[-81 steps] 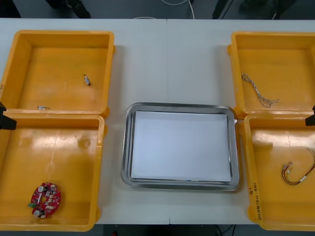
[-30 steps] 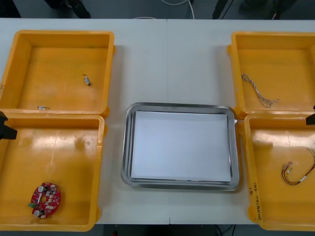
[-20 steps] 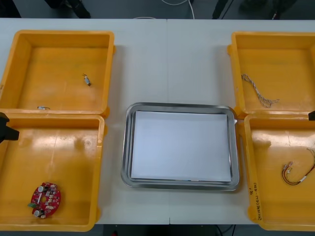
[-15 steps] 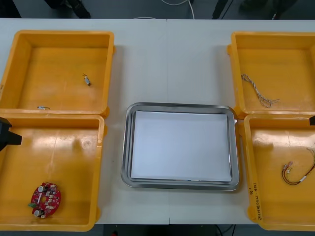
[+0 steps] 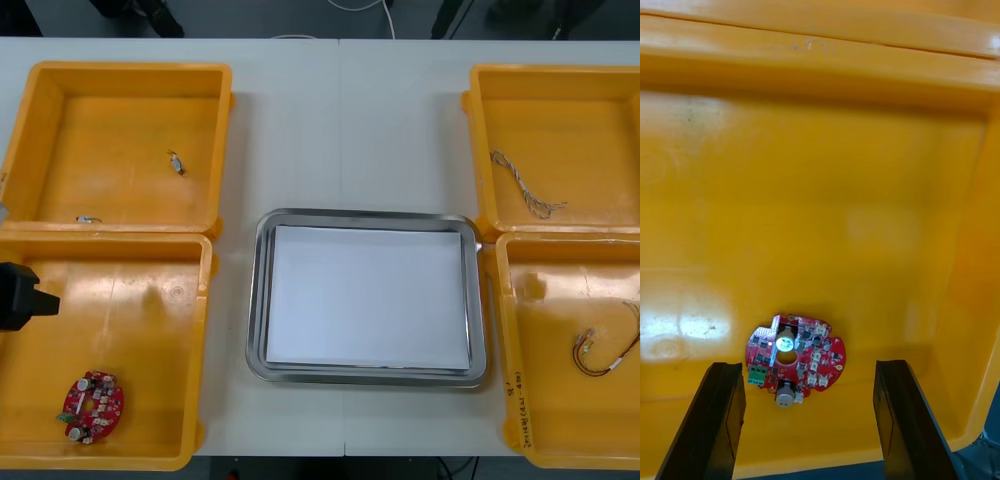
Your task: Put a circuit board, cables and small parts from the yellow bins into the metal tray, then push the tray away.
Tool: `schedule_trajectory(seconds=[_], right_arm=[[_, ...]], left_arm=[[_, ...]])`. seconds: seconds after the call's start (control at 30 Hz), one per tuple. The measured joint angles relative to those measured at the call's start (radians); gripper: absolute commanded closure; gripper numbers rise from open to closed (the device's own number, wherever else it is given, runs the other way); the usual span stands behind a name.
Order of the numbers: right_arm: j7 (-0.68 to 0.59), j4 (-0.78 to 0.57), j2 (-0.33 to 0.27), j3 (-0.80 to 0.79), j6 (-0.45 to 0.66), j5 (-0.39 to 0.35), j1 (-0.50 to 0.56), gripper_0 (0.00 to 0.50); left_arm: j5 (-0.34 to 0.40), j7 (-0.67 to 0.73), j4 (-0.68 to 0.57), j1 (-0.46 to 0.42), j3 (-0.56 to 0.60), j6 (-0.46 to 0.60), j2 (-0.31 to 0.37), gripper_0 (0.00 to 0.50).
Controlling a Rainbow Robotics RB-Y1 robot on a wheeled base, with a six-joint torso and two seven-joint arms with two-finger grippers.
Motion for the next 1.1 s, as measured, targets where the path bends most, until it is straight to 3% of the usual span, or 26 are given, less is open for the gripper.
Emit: schedule_trajectory(seconds=[0.27,0.57,0.87,1.1], right_arm=[[-0.024,0.0,0.083,-0.026,0.0,0.043,0.056,0.0],[-0.025,0.0,0.184,-0.026,0.026,0.096,0.065,0.0],[-0.087,0.0,0.236,-0.027,0.018,0.143,0.085,0.0],[-0.104,0.008,0.242,-0.027,-0.003,0.156,0.126,0.0]], left_arm=[[-0.001,0.0,0.0,0.091,-0.027,-0.118,0.048,0.0],[-0.016,0.0,0.0,0.134,-0.071,-0.192,0.095,0.0],[-0.036,0.0,0.0,0.196,-0.099,-0.318,0.132,0.0],[-0.06,0.0,0.0,0.246,-0.127,-0.421,0.142,0.0]])
